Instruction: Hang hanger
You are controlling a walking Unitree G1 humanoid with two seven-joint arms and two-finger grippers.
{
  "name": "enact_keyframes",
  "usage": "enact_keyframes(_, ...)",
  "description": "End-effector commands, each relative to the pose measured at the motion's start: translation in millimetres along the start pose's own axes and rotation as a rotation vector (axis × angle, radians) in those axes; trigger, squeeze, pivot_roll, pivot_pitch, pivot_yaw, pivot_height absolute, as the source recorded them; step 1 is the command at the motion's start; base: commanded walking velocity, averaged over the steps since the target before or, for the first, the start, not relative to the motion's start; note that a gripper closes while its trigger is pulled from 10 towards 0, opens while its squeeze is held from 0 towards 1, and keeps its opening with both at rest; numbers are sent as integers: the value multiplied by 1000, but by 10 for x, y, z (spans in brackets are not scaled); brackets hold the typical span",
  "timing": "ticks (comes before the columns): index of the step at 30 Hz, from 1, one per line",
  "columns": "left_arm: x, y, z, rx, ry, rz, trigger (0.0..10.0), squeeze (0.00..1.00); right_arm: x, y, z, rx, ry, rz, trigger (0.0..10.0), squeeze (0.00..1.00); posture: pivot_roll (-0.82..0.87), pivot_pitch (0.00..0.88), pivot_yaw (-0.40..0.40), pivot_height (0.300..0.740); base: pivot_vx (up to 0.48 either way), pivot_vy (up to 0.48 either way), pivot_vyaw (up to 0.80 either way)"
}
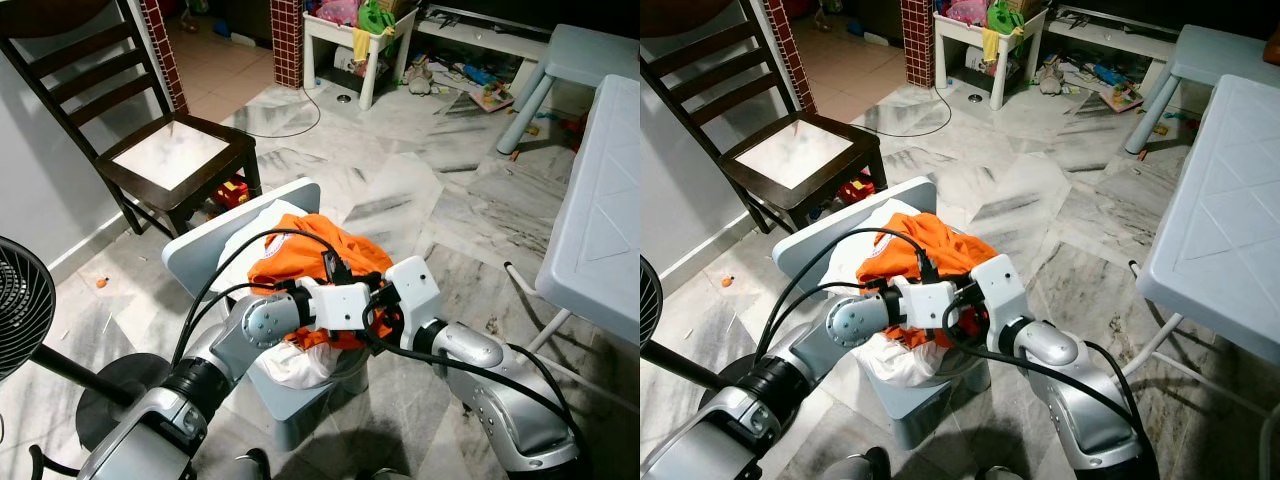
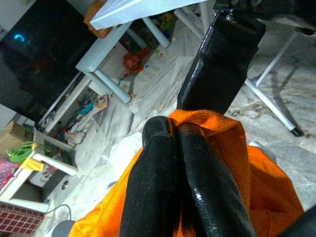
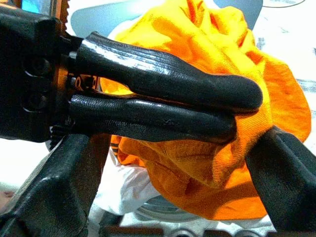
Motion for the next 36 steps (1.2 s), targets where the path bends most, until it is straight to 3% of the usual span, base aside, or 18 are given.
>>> enact_keyframes(1, 190, -90, 47, -44, -60, 13, 10000, 0, 1, 103, 14, 46, -7, 12, 10000, 0, -105, 139, 1, 740, 0, 0, 0)
enact_keyframes(2, 155, -129, 87, -62, -29, 34, 10000, 0, -1, 102, 12, 46, -5, 12, 10000, 0, -100, 139, -2, 740, 0, 0, 0)
enact_keyframes(3, 106, -179, 137, -87, 11, 55, 10000, 141, -4, 102, 11, 45, -3, 12, 10000, 0, -100, 139, -2, 740, 0, 0, 0)
enact_keyframes(4, 19, -272, 248, -129, 68, 92, 10000, 1000, -8, 103, 1, 45, 3, 12, 10000, 0, -87, 138, -8, 740, 0, 0, 0)
enact_keyframes(7, -71, -354, 362, -170, 119, 105, 10000, 1000, -16, 106, -16, 46, 10, 12, 10000, 0, -78, 138, -11, 740, 0, 0, 0)
enact_keyframes(9, -118, -380, 424, -186, 127, 67, 10000, 1000, -24, 110, -28, 46, 15, 13, 10000, 0, -72, 136, -15, 740, 0, 0, 0)
enact_keyframes(10, -162, -352, 468, -175, 118, 6, 10000, 1000, -36, 118, -43, 49, 21, 13, 10000, 0, -68, 134, -16, 740, 0, 0, 0)
enact_keyframes(16, -245, -214, 523, -126, 115, -90, 10000, 1000, -44, 131, -60, 54, 26, 13, 10000, 0, -63, 130, -15, 740, 0, 0, 0)
enact_keyframes(19, -337, -164, 597, -115, 183, -122, 10000, 1000, -45, 133, -63, 57, 25, 12, 10000, 0, -61, 130, -12, 740, 0, 0, 0)
enact_keyframes(23, -540, -130, 825, -127, 376, -144, 10000, 1000, -56, 127, -64, 60, 25, 9, 10000, 0, -55, 130, -7, 740, 0, 0, 0)
enact_keyframes(24, -585, -140, 947, -147, 447, -120, 10000, 1000, -65, 123, -64, 60, 25, 7, 10000, 0, -51, 130, -4, 740, 0, 0, 0)
enact_keyframes(27, -588, -204, 1136, -201, 547, -69, 10000, 1000, -69, 117, -64, 61, 25, 4, 10000, 0, -45, 132, -4, 740, 0, 0, 0)
enact_keyframes(30, -456, -331, 1383, -295, 638, 30, 10000, 1000, -72, 104, -65, 59, 27, 1, 10000, 0, -35, 136, -9, 740, 0, 0, 0)
enact_keyframes(32, -255, -424, 1516, -369, 679, 150, 10000, 1000, -78, 99, -69, 59, 31, -1, 10000, 0, -27, 141, -18, 740, 0, 0, 0)
enact_keyframes(34, -206, -444, 1543, -386, 695, 187, 10000, 1000, -80, 100, -70, 60, 33, -1, 10000, 0, -27, 141, -18, 740, 0, 0, 0)
enact_keyframes(36, -89, -500, 1574, -417, 758, 341, 10000, 1000, -87, 112, -74, 65, 41, 1, 10000, 0, -27, 148, -26, 740, 0, 0, 0)
Point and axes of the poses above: a point about 5 cm out from each wrist's last joint towards the gripper, its own z axis pointing back from the gripper into the wrist, its own y axis along the axis of the wrist's last joint, x = y × z, the point moved 1 cm from there along -z, pointing out of the wrist towards the gripper, and after that the axes turned 5 degrees about -z, right-handed, at the moved point
